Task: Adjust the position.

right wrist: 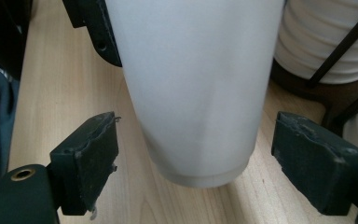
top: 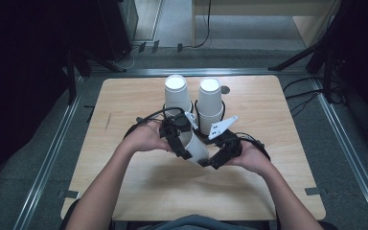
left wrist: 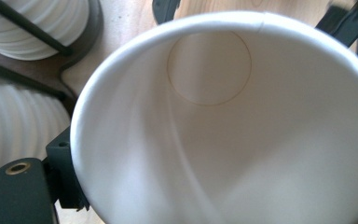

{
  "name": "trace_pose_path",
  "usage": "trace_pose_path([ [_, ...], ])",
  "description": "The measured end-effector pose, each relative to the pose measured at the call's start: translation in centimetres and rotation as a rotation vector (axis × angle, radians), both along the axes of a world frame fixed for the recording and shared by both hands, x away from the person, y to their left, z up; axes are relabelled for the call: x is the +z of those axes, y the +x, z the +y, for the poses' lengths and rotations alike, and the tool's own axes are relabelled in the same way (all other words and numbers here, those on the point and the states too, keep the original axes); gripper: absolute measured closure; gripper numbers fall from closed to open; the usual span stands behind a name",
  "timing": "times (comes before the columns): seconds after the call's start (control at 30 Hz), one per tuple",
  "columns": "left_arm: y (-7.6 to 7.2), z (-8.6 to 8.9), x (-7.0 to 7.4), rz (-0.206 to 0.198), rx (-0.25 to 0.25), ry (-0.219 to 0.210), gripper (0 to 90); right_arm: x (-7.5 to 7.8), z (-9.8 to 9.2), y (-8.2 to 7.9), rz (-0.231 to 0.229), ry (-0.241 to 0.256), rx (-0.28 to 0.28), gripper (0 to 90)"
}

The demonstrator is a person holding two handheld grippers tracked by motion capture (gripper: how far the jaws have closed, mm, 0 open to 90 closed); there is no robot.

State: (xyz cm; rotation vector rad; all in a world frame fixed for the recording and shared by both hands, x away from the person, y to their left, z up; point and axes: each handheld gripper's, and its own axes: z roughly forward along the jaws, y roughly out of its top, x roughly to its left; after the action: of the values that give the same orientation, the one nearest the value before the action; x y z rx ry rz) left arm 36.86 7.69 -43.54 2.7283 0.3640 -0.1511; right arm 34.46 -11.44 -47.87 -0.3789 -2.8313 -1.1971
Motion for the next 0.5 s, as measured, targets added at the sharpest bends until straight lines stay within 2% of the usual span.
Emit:
trace_pose_path([
  [0.13,-0.3,-0.5,-0.5,0.015,-0.011,-0.019,11.3,-0.5,0.4,0.1,-0.003,-0.011,0.002,15.2],
  [0.27,-0.5,-1.0,-0.7,0.018,-0.011,-0.012,11.0,-0.7,0.7,0.1,0.001,-0.007,0.012,15.3],
  [0.33,-0.6,-1.2,-0.8,0.025,-0.008,-0.028,10.9,-0.8,1.1,0.0,-0.001,-0.011,0.022,15.8],
  [0.43,-0.7,-1.3,-0.8,0.022,-0.014,-0.033,10.7,-0.8,1.3,-0.1,-0.007,-0.009,0.032,19.6],
  [0.5,-0.8,-1.4,-0.8,0.006,-0.021,-0.030,9.6,-0.6,1.4,-0.4,-0.031,-0.014,0.038,20.8],
])
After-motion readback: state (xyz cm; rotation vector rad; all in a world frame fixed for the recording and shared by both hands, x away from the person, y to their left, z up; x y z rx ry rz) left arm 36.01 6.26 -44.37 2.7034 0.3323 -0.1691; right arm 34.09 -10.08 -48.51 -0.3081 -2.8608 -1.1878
